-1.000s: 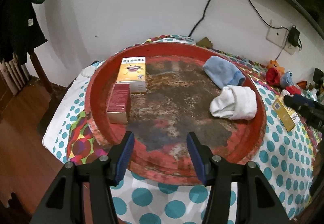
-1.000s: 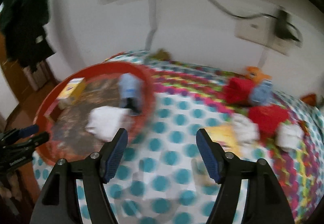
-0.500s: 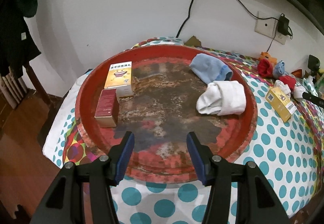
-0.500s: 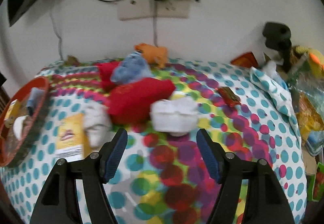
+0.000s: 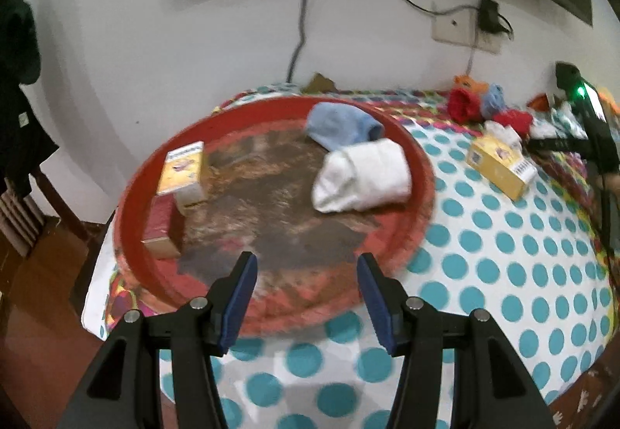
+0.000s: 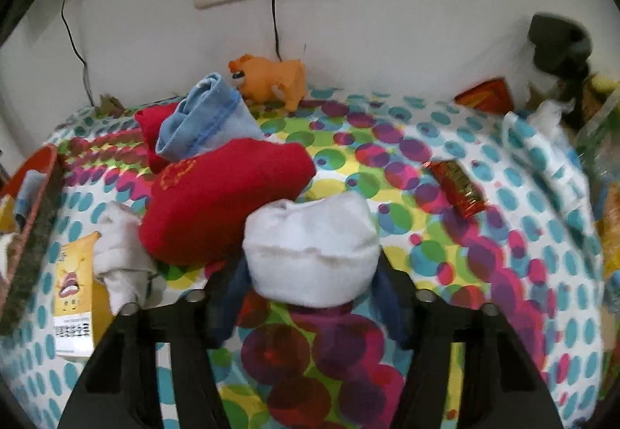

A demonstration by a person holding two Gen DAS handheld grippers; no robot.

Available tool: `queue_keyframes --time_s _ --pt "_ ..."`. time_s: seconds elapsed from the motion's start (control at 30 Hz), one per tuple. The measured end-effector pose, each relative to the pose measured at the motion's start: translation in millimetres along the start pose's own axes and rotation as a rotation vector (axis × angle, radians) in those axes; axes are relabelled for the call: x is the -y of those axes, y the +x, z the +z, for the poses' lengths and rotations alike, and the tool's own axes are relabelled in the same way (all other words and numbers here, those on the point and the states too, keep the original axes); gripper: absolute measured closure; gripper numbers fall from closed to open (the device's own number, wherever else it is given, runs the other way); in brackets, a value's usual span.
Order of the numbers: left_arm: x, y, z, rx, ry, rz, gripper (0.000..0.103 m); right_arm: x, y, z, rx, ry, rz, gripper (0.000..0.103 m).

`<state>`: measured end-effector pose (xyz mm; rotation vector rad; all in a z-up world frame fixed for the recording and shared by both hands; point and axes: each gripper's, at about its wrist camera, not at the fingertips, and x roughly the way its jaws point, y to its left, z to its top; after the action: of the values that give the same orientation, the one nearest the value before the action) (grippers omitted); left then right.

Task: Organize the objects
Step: 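Grasp another white sock on the bed cover with the right gripper, then grasp the second yellow medicine box with the left gripper and lift it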

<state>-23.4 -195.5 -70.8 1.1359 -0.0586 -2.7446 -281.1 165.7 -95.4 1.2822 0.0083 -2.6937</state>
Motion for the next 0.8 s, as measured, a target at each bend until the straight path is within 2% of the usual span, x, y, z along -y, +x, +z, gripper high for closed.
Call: queue_keyframes --time_s 0.13,0.3,0.43,0.7,0.8 --pt "27.0 -6.0 3.1 -0.01 0.027 -0.052 0.048 7.7 -3.7 -4.4 0.0 0.019 0.038 0.049" --pt "70.6 -8.5 18.1 -0.014 0.071 -0.108 0.048 12.3 -16.8 -20.9 -0.013 -0.003 0.031 0.049" --pt "112.0 0.5 36.7 -0.042 0.112 -0.149 0.048 12.2 -27.7 -35.9 -0.025 -0.067 0.001 0.049" --pt "189.1 37.5 76.6 -0.153 0.091 -0.266 0.048 15.0 -30.3 -41.4 -0.03 -0.09 -0.014 0.049" --pt "206.2 49.9 90.1 -0.189 0.045 -0.273 0.048 14.4 -30.3 -41.9 -0.03 -0.087 -0.01 0.048"
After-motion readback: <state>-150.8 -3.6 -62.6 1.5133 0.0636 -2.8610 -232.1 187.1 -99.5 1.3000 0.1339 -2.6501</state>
